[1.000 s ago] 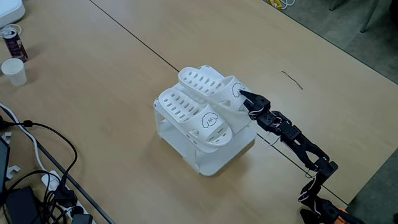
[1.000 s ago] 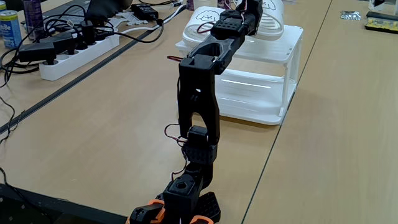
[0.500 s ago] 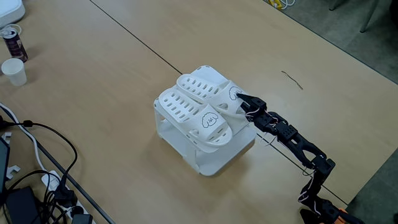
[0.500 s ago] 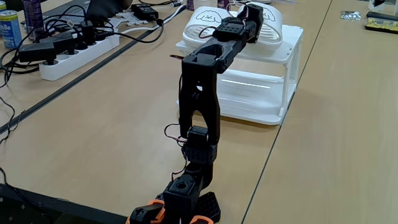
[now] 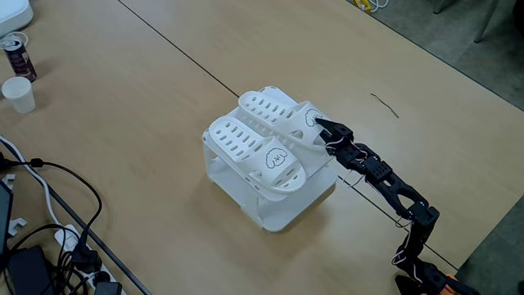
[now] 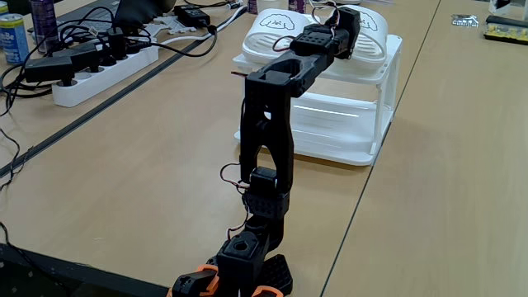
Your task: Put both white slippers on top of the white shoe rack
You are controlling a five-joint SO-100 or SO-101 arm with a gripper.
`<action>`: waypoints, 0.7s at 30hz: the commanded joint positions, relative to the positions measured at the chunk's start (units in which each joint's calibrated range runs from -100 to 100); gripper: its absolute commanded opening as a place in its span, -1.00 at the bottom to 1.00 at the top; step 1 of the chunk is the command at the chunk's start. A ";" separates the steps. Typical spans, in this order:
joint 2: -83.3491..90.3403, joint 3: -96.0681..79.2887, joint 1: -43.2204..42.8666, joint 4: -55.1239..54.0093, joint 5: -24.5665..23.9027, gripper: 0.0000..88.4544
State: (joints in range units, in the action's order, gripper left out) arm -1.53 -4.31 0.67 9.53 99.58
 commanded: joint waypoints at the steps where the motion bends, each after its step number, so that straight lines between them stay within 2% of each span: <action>1: 1.40 5.80 0.07 -0.81 0.42 -0.98; 6: 1.23 5.35 -0.10 -0.81 0.42 -0.93; 11: 1.23 5.35 -0.18 -0.81 0.42 -0.54; 21: 1.90 3.73 -2.15 -0.73 0.42 -0.52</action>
State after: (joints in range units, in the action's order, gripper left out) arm -1.53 -4.22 0.07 9.44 99.58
